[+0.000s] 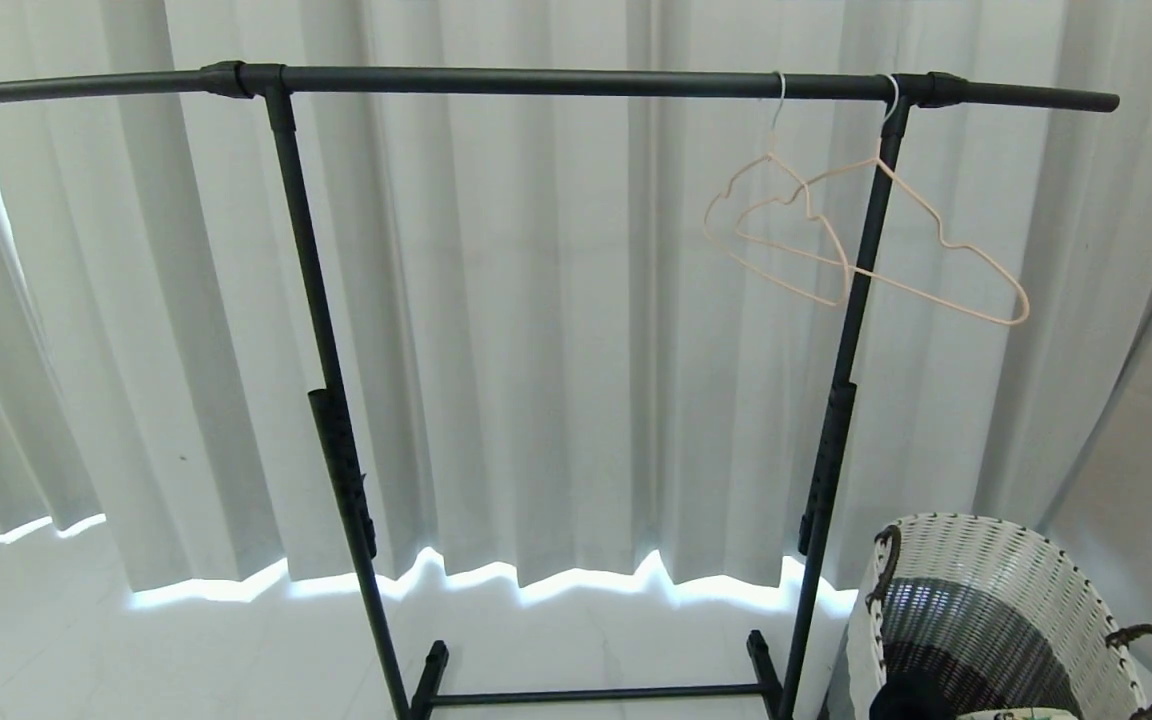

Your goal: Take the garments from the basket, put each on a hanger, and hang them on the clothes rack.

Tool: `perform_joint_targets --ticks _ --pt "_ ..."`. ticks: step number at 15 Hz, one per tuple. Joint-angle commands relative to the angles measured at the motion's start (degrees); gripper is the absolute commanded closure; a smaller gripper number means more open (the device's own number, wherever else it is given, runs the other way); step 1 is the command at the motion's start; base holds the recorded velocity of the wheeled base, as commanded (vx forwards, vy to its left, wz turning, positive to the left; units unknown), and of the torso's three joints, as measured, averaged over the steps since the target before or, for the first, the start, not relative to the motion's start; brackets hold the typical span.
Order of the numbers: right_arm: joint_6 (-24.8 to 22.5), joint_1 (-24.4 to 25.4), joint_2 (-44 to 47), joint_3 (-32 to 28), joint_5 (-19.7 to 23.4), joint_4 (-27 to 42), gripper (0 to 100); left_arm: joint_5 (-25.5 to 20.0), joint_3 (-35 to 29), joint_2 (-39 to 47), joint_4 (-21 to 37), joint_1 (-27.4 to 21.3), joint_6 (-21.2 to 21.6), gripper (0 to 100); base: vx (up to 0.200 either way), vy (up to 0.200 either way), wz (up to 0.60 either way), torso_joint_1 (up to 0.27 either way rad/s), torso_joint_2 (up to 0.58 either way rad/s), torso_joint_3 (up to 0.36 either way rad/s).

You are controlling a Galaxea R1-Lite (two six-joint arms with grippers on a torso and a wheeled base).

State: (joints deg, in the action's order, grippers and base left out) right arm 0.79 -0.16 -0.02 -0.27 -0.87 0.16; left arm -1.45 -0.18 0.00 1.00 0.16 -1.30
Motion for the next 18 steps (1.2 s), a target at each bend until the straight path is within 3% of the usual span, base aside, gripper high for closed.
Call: perform_joint_targets --ticks 1,6,9,11,18 --pt "0.09 -0.02 0.02 0.00 -0.01 0.02 0 0.04 0.01 0.00 -0.03 0.02 -0.01 0 0.000 0.000 0.00 0.000 0.00 0.000" --pt "0.26 -0.02 0.02 0.00 0.16 0.02 0 0.04 0.01 0.00 -0.03 0.02 -0.01 0 0.000 0.000 0.00 0.000 0.00 0.000" --pt "-2.29 -0.02 0.02 0.00 0.07 0.02 0 0.04 0.01 0.00 -0.03 0.02 -0.01 0 0.000 0.000 0.00 0.000 0.00 0.000" --pt "-7.12 -0.02 0.02 0.00 2.01 0.02 0 0.04 0.01 0.00 -0.03 0.02 -0.01 0 0.000 0.000 0.00 0.000 0.00 0.000" --pt "-7.03 0.07 0.02 0.09 3.15 -0.42 0 0.04 0.01 0.00 -0.03 0.02 -0.01 0 0.000 0.000 0.00 0.000 0.00 0.000"
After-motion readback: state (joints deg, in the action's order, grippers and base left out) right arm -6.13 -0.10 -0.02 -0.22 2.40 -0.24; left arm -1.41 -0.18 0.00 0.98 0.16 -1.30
